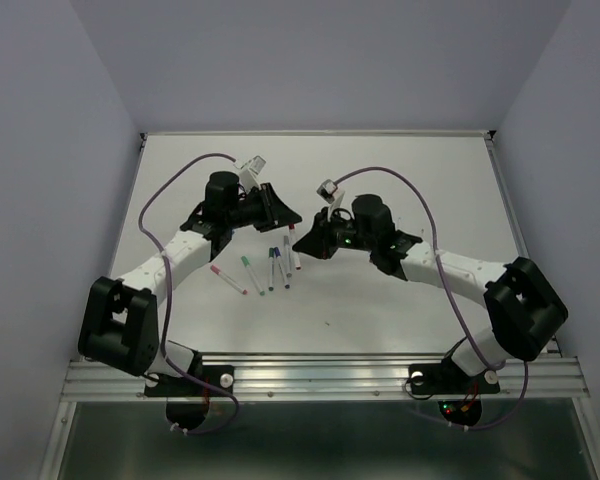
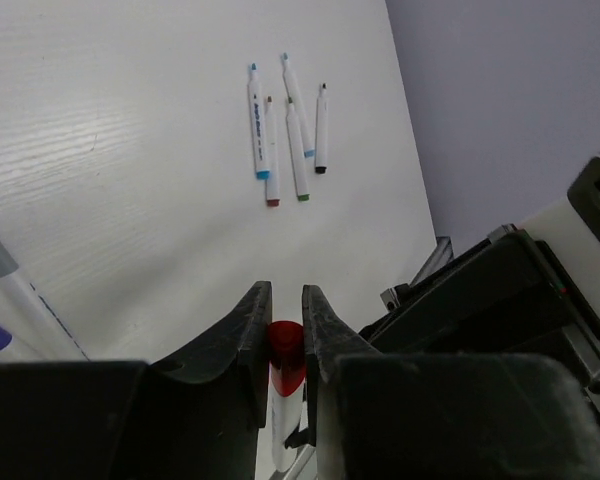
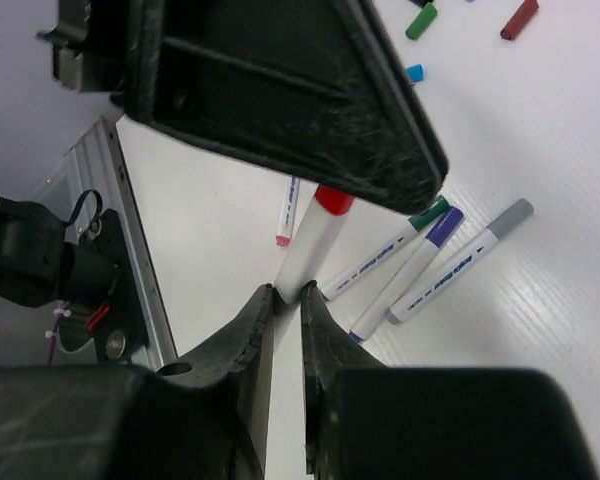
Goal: Open the pen caps
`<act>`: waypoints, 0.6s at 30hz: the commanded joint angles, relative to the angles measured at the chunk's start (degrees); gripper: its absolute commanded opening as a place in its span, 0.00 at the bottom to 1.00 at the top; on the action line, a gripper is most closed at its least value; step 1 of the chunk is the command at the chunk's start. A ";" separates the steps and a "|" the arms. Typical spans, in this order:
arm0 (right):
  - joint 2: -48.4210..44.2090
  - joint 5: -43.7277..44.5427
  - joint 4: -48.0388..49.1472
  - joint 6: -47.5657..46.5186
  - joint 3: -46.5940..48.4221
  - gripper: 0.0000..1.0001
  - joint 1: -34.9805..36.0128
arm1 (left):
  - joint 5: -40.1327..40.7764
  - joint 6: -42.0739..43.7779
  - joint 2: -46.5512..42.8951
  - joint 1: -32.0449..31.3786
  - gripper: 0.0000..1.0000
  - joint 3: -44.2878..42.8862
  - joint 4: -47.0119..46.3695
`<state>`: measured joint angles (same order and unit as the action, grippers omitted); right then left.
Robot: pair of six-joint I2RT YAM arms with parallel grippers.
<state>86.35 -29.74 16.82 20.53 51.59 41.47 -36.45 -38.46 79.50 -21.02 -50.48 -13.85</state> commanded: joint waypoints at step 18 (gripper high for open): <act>-11.46 9.50 -2.58 3.90 -7.30 0.20 8.28 | 9.20 -3.82 -2.68 10.73 0.00 -6.13 -11.46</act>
<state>78.15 -35.51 15.27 25.17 38.28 52.34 -25.19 -41.32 81.41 -9.69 -59.81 -22.37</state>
